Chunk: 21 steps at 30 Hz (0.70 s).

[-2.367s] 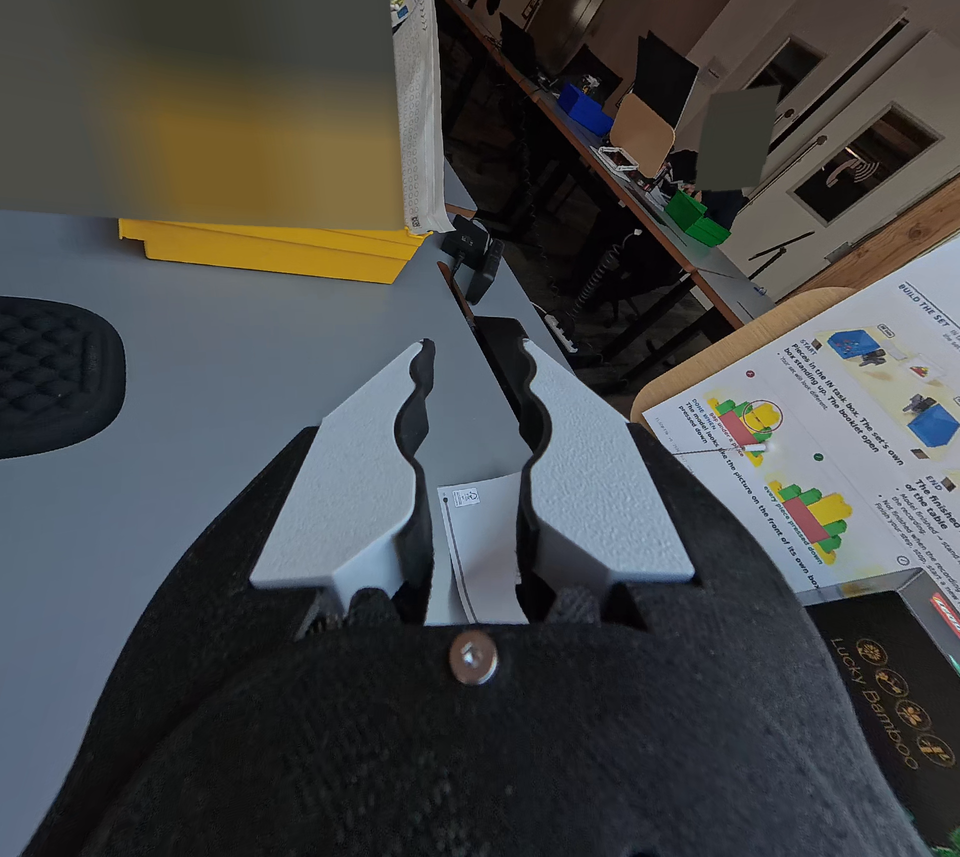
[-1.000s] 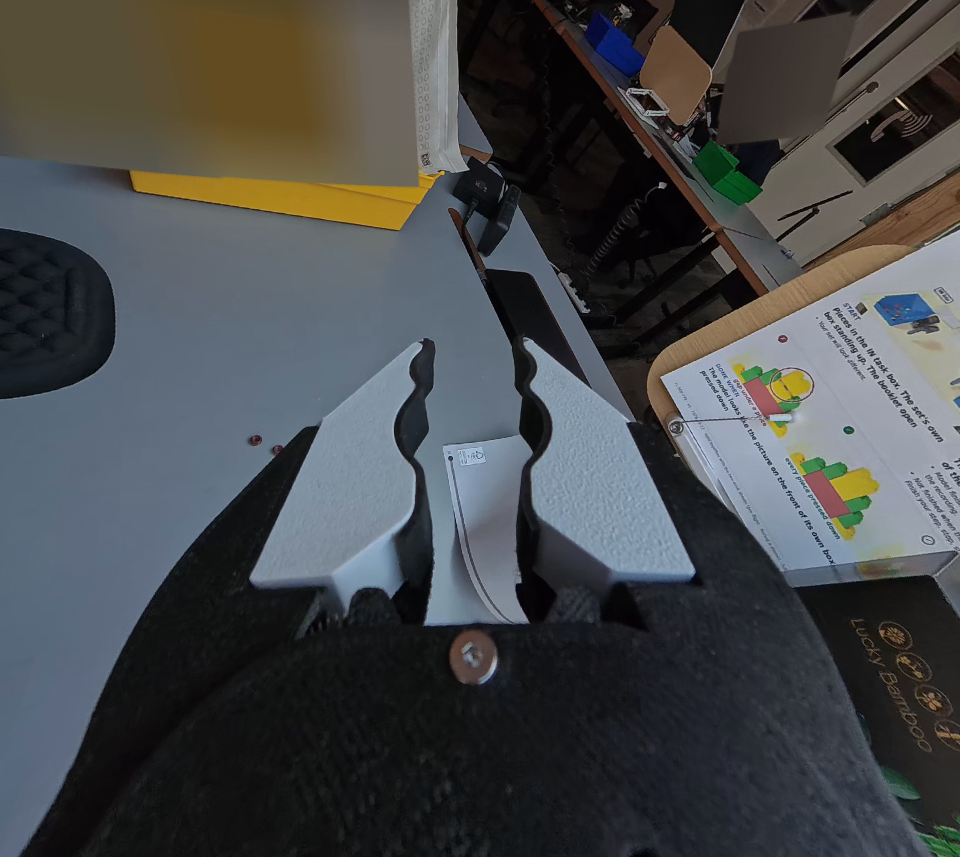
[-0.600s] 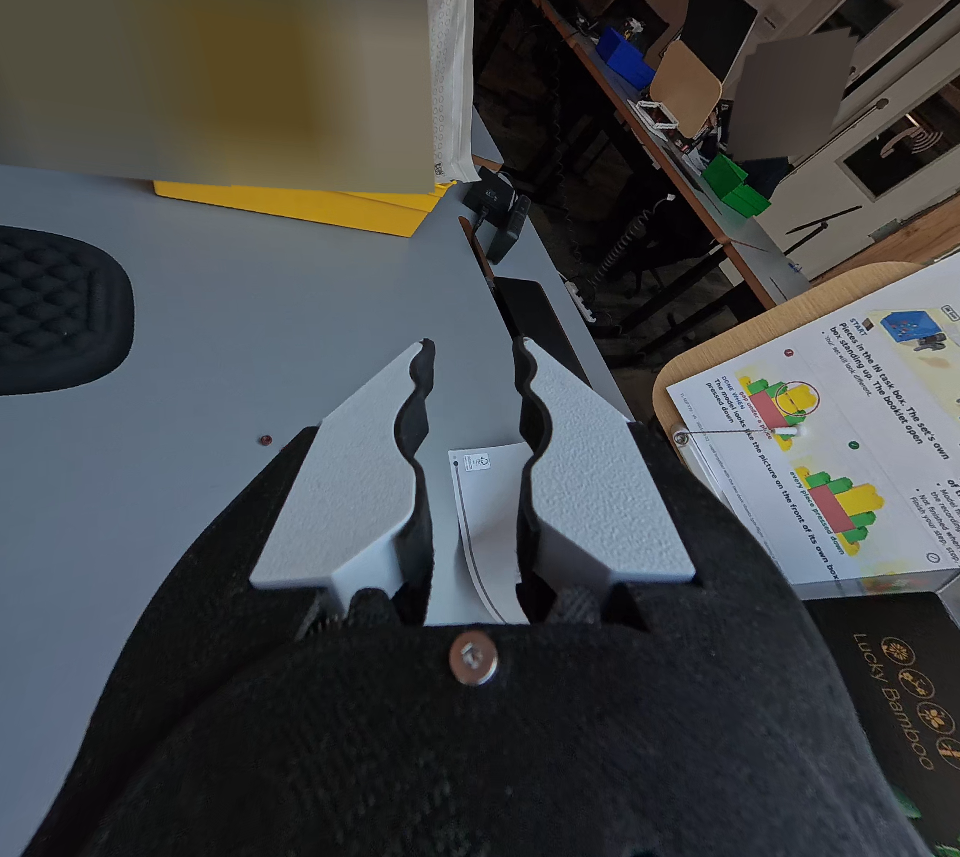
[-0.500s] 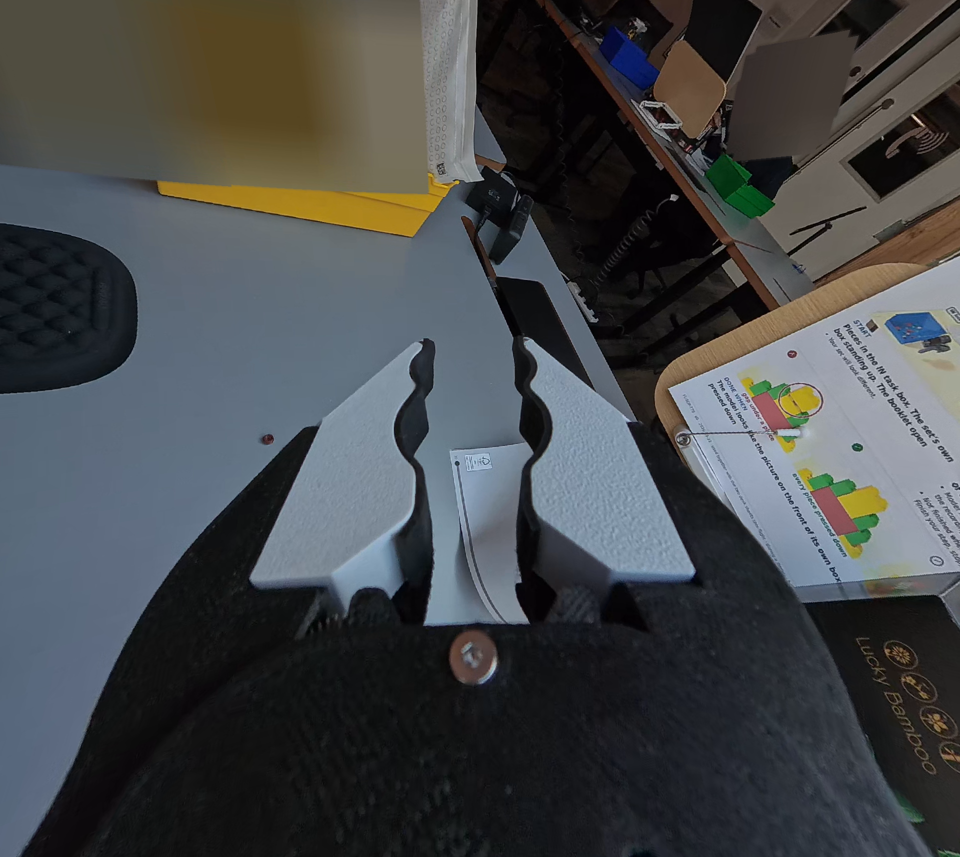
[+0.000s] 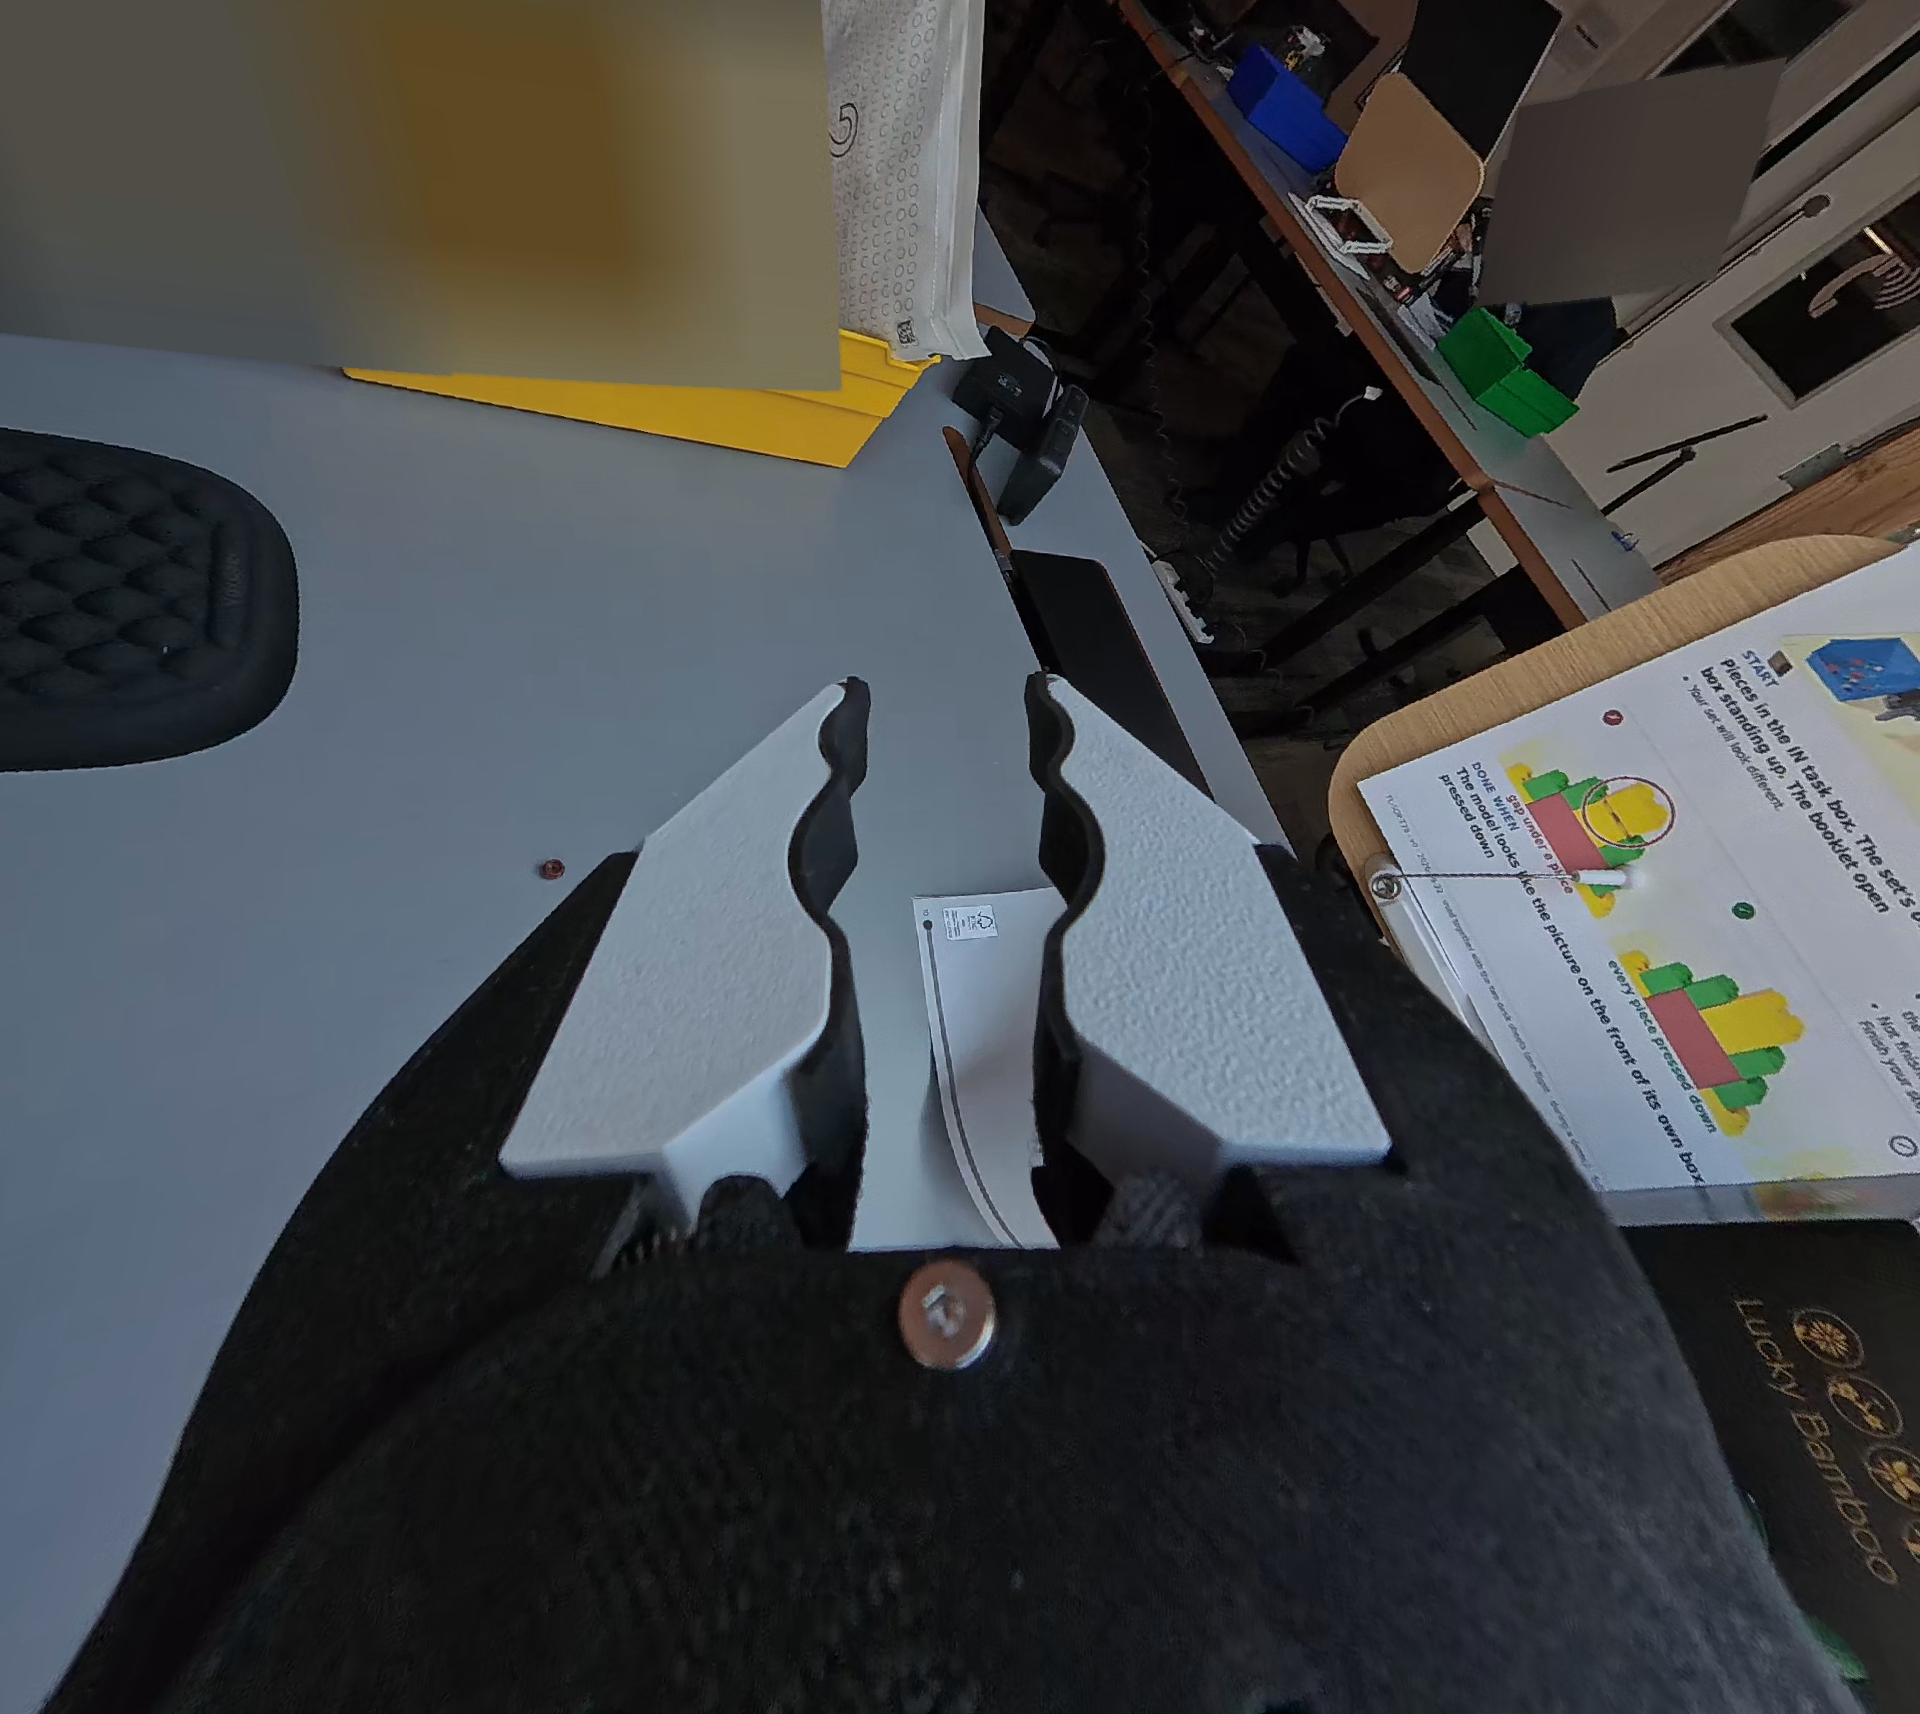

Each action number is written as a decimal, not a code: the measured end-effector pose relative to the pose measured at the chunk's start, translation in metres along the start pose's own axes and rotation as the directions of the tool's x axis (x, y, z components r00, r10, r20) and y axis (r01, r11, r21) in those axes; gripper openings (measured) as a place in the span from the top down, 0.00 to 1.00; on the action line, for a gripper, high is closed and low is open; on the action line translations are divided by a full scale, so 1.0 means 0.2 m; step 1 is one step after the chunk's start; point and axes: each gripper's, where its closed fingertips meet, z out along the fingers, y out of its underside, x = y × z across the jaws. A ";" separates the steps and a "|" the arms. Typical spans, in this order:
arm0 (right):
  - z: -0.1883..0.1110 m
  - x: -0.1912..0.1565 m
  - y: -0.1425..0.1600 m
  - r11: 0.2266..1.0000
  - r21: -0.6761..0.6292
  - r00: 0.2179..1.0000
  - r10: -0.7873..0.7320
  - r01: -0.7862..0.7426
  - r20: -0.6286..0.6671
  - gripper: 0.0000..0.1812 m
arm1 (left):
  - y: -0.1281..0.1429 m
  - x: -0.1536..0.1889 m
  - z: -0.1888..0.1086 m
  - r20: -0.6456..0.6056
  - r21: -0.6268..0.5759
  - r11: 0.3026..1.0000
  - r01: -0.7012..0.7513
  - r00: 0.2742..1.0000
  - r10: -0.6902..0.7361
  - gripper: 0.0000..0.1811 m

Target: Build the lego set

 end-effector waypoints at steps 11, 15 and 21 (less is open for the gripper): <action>0.00 -0.02 0.00 1.000 -0.009 1.000 -0.005 0.005 0.012 0.83 | -0.05 0.03 -0.04 -0.050 0.137 0.989 0.054 0.998 -0.048 0.96; 0.01 -0.02 0.01 1.000 -0.022 1.000 -0.009 0.009 0.018 0.83 | -0.09 0.03 -0.09 -0.082 0.236 0.967 0.092 0.994 -0.075 0.91; 0.02 -0.03 0.02 0.999 -0.034 1.000 -0.014 0.015 0.023 0.83 | -0.02 -0.03 -0.02 -0.020 0.157 0.985 0.074 0.997 -0.072 0.91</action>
